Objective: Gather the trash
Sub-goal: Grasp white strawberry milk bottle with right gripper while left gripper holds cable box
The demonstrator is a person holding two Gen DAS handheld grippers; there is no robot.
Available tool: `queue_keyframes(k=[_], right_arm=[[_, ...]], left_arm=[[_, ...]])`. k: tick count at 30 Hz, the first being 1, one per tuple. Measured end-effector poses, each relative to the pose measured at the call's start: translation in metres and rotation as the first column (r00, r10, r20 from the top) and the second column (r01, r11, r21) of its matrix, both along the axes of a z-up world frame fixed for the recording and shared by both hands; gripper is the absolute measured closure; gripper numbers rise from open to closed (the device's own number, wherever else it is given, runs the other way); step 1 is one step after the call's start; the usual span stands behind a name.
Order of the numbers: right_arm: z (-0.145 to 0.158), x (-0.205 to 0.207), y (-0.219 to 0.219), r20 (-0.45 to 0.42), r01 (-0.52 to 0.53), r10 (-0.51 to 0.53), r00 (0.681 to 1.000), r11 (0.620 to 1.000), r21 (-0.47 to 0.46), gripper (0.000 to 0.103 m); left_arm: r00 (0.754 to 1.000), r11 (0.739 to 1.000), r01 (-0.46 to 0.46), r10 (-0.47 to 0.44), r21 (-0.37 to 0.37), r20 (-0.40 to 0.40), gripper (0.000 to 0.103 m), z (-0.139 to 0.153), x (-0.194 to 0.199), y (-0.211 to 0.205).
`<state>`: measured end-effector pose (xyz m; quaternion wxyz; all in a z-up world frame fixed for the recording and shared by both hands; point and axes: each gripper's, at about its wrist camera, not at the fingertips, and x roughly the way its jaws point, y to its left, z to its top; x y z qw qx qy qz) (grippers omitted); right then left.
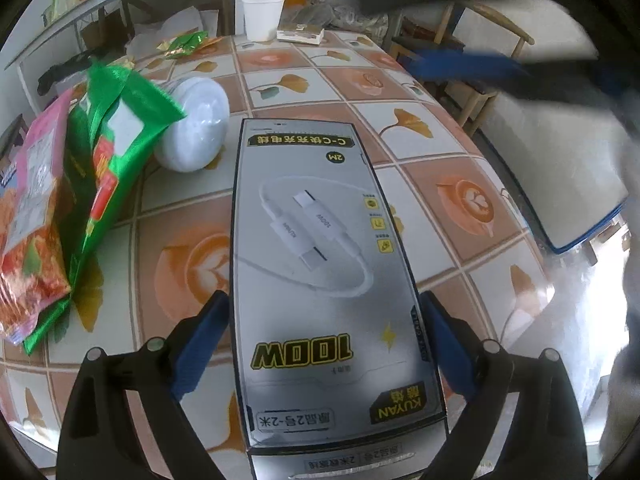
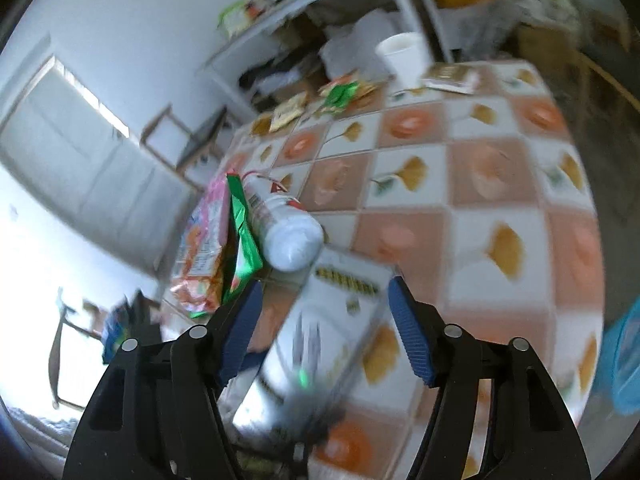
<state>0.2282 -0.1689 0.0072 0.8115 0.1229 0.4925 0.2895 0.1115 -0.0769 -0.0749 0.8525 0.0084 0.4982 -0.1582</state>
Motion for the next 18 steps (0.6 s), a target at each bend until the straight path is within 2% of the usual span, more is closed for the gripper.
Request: queue_keyframes(k=[1,4,8,13,16,18], right_arm=[[-0.003,0.013,0.012,-0.017,-0.038,0.038,0.999,0.999,-0.005,0.051],[-0.016,0.056,0.054,-0.080,-0.131,0.127,0.989,0.990,-0.050,0.052],[-0.032,0.086,0.094,-0.133,-0.221,0.207,0.969,0.970,-0.103,0.052],[-0.040,0.103,0.119,-0.191,-0.308,0.285,0.939,0.946,-0.103,0.051],[-0.039,0.106,0.127,-0.197,-0.344,0.319,0.927,0.932,-0.110,0.051],[-0.040,0.110,0.132,-0.210,-0.365,0.337,0.918,0.925,-0.109,0.047]], left_arm=[[1.000,1.000,-0.001,0.001,-0.005,0.001,0.012,0.000,-0.001,0.001],[1.000,1.000,-0.003,0.003,-0.024,-0.001,0.012,0.001,-0.005,0.004],[1.000,0.998,-0.010,0.009,-0.056,-0.012,0.012,0.002,-0.005,0.006],[1.000,0.997,-0.006,0.005,-0.083,-0.018,0.012,0.003,-0.006,0.007],[1.000,0.996,-0.002,0.001,-0.092,-0.017,0.012,0.003,-0.007,0.007],[1.000,0.995,-0.002,0.000,-0.102,-0.019,0.012,0.003,-0.005,0.011]])
